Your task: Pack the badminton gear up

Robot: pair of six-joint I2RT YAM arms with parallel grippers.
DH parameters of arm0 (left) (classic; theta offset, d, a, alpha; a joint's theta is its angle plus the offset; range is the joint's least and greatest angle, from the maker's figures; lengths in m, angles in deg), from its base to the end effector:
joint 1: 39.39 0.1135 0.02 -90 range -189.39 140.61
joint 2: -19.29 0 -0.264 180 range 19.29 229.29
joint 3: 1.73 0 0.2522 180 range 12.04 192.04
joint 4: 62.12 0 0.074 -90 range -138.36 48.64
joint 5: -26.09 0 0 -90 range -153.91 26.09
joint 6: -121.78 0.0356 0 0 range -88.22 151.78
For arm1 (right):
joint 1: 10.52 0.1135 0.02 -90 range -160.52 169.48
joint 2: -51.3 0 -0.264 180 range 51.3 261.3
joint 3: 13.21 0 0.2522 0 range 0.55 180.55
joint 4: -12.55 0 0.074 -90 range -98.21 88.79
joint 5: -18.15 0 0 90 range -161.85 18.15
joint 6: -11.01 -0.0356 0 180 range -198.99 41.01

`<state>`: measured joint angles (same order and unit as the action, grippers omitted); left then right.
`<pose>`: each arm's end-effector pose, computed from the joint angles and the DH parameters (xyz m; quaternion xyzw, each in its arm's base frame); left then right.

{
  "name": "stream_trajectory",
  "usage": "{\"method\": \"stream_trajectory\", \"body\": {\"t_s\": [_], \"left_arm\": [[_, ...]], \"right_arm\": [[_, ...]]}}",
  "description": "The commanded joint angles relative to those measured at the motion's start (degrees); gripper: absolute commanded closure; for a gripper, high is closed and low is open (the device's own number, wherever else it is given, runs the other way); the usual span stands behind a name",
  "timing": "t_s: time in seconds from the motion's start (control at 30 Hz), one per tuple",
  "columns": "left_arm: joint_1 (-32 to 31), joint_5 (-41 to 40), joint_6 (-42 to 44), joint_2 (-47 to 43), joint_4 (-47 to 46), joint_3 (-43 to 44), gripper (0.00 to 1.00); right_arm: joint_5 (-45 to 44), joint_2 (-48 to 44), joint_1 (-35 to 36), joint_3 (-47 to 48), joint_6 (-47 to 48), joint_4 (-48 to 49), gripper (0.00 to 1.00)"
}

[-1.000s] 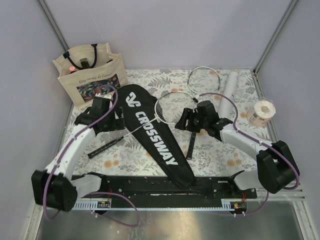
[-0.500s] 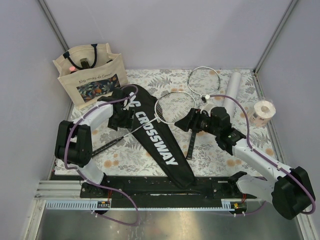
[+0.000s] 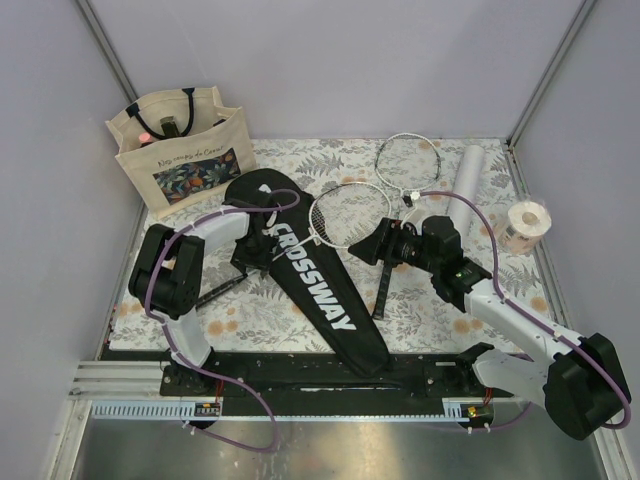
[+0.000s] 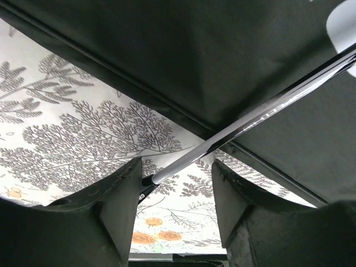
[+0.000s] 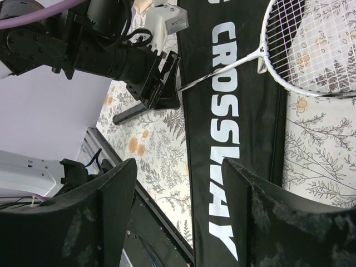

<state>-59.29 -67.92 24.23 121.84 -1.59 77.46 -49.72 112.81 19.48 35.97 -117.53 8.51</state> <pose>0.3023 -0.1068 0.1623 0.1055 0.9924 0.0213 0.0600 0.2038 0.1332 0.2615 -0.0562 0.7921 0.4581 0.3995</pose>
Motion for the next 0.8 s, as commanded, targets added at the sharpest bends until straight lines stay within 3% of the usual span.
{"method": "stream_trajectory", "body": {"t_s": [0.0,0.2,0.3,0.63,0.77], "left_arm": [[-1.19,-3.46,-0.53,-1.64,0.35,-0.91,0.46],[-1.37,0.31,-0.71,-2.79,-0.10,-1.36,0.55],[-1.81,-0.64,-0.89,-2.26,0.87,-0.83,0.70],[-3.91,6.90,-1.85,-10.07,0.35,-2.32,1.00],[-4.36,10.24,-3.78,-12.88,-0.97,-2.59,1.00]], "right_arm": [[0.55,-0.96,0.15,-0.26,-0.22,2.77,0.29],[-0.16,-1.49,0.06,-1.58,-2.32,4.34,0.29],[-0.07,-1.22,0.15,-2.63,-4.78,6.63,0.29],[-0.24,4.74,0.67,-6.15,-15.76,13.21,0.28],[-2.96,8.87,3.66,-6.07,-18.93,18.31,0.28]]}}
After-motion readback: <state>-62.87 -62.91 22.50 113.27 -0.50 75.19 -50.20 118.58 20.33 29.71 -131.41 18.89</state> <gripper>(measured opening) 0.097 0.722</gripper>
